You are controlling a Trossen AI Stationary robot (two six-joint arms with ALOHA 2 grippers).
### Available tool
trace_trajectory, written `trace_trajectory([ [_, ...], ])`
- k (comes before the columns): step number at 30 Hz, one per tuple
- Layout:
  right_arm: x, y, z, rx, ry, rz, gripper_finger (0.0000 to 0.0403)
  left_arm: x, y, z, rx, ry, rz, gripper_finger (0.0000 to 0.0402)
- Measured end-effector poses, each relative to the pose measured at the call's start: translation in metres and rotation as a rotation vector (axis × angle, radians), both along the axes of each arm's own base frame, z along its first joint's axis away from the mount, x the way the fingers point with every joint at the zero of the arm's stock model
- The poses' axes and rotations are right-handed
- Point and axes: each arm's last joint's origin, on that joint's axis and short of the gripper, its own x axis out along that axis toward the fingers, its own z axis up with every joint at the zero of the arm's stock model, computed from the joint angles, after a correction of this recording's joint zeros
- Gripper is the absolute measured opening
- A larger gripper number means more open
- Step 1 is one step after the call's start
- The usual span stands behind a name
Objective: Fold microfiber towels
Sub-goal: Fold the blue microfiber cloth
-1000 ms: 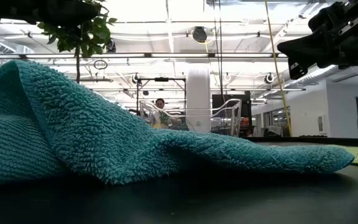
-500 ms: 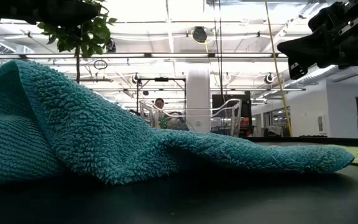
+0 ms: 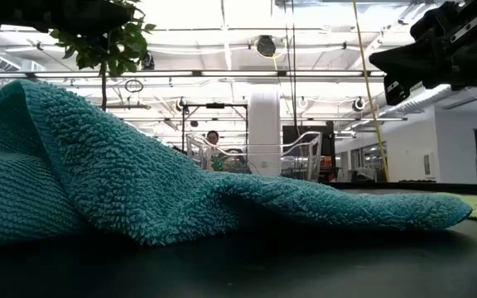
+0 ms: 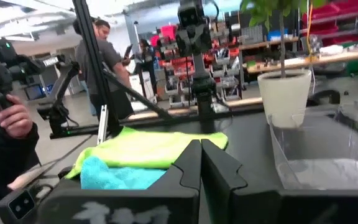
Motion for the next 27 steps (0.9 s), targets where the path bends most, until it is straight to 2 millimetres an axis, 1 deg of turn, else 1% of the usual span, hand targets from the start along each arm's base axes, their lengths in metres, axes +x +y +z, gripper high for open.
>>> trace_trajectory([
  [9, -0.0007, 0.0, 0.0048, -0.061, -0.056, -0.01, 0.0, 0.0002, 0.0, 0.0017, -0.005, -0.018, 0.0, 0.0049],
  [15, -0.0008, 0.0001, 0.0058, -0.079, -0.068, -0.012, 0.0, 0.0003, 0.0002, 0.0037, -0.078, -0.033, 0.011, 0.0049],
  [24, -0.0007, 0.0, 0.0059, -0.141, -0.075, -0.021, 0.0, 0.0003, 0.0004, 0.0053, -0.081, -0.051, 0.02, 0.0049],
  [27, -0.0004, 0.0, 0.0052, -0.14, -0.068, -0.02, 0.0, 0.0002, 0.0004, 0.0036, -0.079, -0.034, 0.021, 0.0049],
])
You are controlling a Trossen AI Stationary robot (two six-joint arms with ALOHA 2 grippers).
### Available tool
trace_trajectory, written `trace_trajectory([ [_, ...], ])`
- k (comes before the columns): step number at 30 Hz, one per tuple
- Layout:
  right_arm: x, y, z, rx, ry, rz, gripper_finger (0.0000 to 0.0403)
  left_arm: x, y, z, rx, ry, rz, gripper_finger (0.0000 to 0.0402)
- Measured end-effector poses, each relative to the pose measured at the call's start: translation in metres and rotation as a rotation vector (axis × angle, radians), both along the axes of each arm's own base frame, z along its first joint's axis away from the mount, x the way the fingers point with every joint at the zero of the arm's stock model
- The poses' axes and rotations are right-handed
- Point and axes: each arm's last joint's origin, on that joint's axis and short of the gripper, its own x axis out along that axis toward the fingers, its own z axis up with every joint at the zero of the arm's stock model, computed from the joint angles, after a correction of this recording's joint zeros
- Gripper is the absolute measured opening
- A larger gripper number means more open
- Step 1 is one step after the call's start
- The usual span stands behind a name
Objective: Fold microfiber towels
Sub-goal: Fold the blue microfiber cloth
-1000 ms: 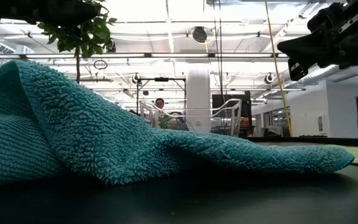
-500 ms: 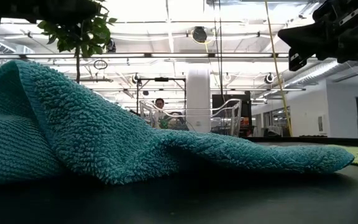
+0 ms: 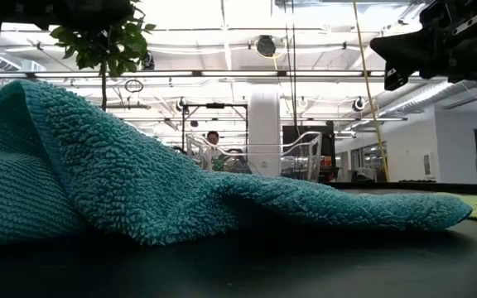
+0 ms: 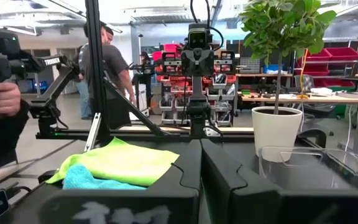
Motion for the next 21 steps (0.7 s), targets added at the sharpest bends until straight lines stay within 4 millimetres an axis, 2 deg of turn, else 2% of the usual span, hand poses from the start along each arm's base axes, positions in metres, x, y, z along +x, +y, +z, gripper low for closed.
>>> trace_trajectory([
  [7, 0.002, 0.0, -0.006, 0.025, 0.057, 0.003, 0.0, 0.005, 0.001, -0.006, -0.029, 0.06, 0.017, 0.0048],
  [13, 0.006, -0.001, -0.01, 0.09, 0.105, 0.009, 0.0, 0.024, -0.004, -0.019, -0.028, 0.141, -0.012, 0.0007],
  [17, 0.009, 0.001, -0.016, 0.133, 0.156, 0.03, 0.0, 0.037, -0.009, -0.024, -0.024, 0.143, -0.047, 0.0003],
  [21, 0.014, 0.011, -0.018, 0.128, 0.175, 0.108, 0.0, 0.047, -0.016, -0.029, -0.024, 0.146, -0.084, 0.0003],
])
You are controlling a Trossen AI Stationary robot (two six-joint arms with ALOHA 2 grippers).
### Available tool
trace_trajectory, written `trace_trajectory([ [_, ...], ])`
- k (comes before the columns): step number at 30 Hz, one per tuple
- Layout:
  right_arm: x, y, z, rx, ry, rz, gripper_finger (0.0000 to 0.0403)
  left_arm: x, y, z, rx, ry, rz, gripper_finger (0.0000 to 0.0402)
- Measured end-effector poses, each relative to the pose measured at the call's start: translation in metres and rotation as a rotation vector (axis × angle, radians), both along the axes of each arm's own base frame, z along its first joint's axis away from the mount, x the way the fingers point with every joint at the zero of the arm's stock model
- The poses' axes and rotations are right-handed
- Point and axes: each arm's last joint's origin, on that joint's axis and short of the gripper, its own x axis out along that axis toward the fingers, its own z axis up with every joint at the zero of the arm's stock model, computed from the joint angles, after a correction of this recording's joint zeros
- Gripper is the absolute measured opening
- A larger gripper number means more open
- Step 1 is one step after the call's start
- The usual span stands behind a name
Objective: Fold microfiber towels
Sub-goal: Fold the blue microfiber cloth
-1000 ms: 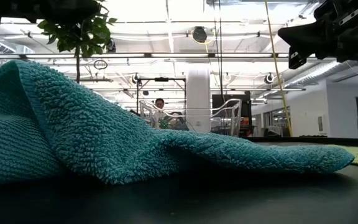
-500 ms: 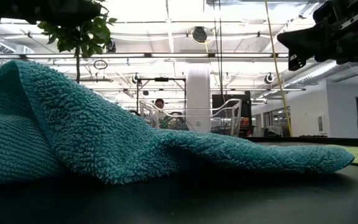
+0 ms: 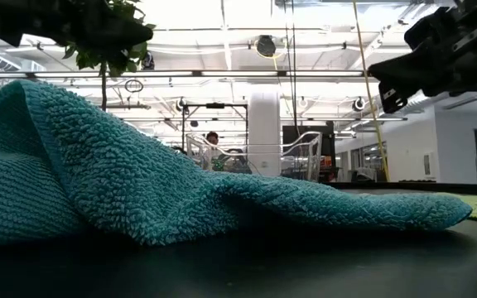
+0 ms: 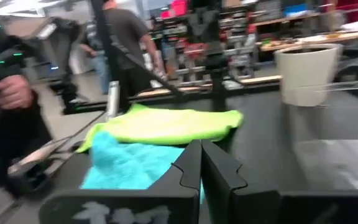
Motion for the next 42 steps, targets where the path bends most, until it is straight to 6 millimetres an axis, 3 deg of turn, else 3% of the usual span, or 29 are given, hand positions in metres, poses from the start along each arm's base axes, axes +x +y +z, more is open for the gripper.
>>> trace_trajectory([
  [6, 0.008, 0.016, -0.002, 0.001, -0.018, 0.05, 0.0, 0.01, -0.01, -0.006, -0.012, 0.001, -0.007, 0.0002],
  [12, 0.016, 0.031, -0.023, -0.03, 0.161, 0.091, 0.0, 0.01, -0.018, -0.007, -0.008, -0.003, 0.014, 0.0001],
  [23, 0.068, 0.072, -0.02, -0.138, 0.267, 0.156, 0.0, 0.014, -0.05, -0.022, -0.047, 0.078, -0.055, 0.0001],
  [33, 0.082, 0.075, -0.027, -0.135, 0.296, 0.144, 0.0, 0.021, -0.081, -0.062, -0.156, 0.307, -0.083, 0.0008],
  [38, 0.082, 0.076, -0.027, -0.131, 0.285, 0.143, 0.0, 0.022, -0.096, -0.079, -0.185, 0.375, -0.106, 0.004],
  [42, 0.082, 0.076, -0.027, -0.132, 0.287, 0.143, 0.0, 0.022, -0.111, -0.081, -0.246, 0.342, -0.159, 0.0084],
])
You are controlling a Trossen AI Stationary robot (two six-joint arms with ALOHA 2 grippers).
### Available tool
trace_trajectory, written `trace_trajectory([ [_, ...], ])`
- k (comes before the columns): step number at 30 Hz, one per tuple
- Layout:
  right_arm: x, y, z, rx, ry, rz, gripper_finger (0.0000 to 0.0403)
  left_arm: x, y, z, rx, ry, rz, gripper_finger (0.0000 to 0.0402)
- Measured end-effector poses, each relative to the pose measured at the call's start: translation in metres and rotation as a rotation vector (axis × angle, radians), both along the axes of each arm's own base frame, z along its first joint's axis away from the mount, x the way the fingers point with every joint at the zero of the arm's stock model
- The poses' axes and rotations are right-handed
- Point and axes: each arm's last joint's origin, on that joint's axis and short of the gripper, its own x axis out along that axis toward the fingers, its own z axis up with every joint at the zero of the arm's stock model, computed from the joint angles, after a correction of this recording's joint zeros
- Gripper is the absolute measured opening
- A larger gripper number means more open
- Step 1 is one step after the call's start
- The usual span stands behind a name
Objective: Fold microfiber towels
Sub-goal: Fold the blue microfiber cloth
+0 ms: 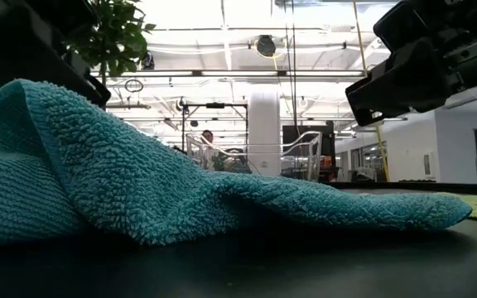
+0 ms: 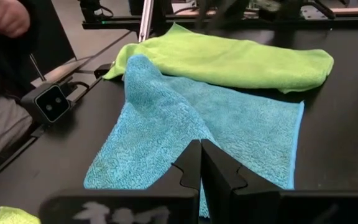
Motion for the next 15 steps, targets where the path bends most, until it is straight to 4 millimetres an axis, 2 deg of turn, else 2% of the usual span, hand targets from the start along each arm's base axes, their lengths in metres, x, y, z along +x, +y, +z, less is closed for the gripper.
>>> trace_trajectory([
  [5, 0.0, 0.0, 0.0, -0.001, 0.002, 0.0, 0.0, -0.007, -0.02, 0.006, -0.063, -0.071, -0.098, 0.016],
  [10, 0.0, 0.0, 0.0, -0.003, 0.003, 0.001, 0.0, -0.012, -0.03, 0.009, -0.103, -0.065, -0.053, 0.0232],
  [15, 0.0, 0.0, -0.001, -0.01, 0.007, 0.002, 0.0, -0.005, -0.05, 0.021, -0.079, -0.037, -0.07, 0.0258],
])
